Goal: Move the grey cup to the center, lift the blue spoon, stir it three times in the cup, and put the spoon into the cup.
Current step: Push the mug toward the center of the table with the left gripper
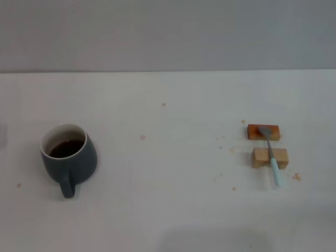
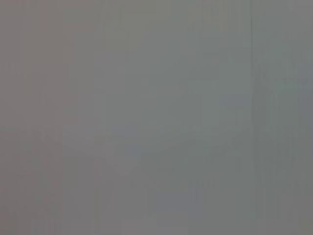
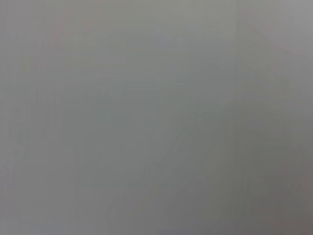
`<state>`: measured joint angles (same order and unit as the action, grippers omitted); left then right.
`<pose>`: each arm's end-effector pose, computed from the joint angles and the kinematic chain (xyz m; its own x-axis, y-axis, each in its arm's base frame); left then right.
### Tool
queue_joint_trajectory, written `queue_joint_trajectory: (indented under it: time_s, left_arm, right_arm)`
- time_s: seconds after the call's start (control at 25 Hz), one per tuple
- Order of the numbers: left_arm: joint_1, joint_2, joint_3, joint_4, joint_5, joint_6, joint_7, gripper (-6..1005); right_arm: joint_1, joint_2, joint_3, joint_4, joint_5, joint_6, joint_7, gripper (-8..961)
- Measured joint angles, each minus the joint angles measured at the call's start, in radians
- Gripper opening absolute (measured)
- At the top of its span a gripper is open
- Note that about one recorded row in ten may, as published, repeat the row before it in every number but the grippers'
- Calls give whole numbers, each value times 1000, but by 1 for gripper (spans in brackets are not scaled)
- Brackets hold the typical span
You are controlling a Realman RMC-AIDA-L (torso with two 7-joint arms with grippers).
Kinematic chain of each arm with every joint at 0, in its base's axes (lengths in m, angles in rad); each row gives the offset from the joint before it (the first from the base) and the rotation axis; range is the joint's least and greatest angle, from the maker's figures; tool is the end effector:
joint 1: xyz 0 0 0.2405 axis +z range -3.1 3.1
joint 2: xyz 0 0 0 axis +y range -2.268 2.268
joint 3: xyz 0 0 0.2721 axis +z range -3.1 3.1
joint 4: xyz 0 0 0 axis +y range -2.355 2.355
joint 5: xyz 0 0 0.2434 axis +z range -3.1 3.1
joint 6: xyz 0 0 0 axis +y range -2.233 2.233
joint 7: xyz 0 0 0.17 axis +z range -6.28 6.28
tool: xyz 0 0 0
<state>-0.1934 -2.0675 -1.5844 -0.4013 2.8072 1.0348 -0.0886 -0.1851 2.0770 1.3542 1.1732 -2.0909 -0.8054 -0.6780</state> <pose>-0.4255 0.3436 0.0369 0.7296 -0.0637 0.6809 0.6781 0.1964 -0.7082 0.3871 0.3051 0.0918 0.7676 0.0240 -0.6405 -0.5538 0.5279 -0.6439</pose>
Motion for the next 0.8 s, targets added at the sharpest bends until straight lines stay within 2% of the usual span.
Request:
queue_joint_trajectory:
  time_s: [0.32,0.36,0.76,0.8]
  left_arm:
    - [5,-6,67,38,-3,16,-25,381]
    - [9,-6,99,40,-4,17,-28,369]
    - [29,-6,232,49,-5,20,-29,-2]
    - [30,-6,240,48,-5,21,-29,-2]
  right_arm:
    - [4,-1,8,12,0,0,0,717]
    - [4,-1,8,13,0,0,0,717]
    - [11,-2,8,17,0,0,0,716]
    - [11,-2,8,18,0,0,0,716]
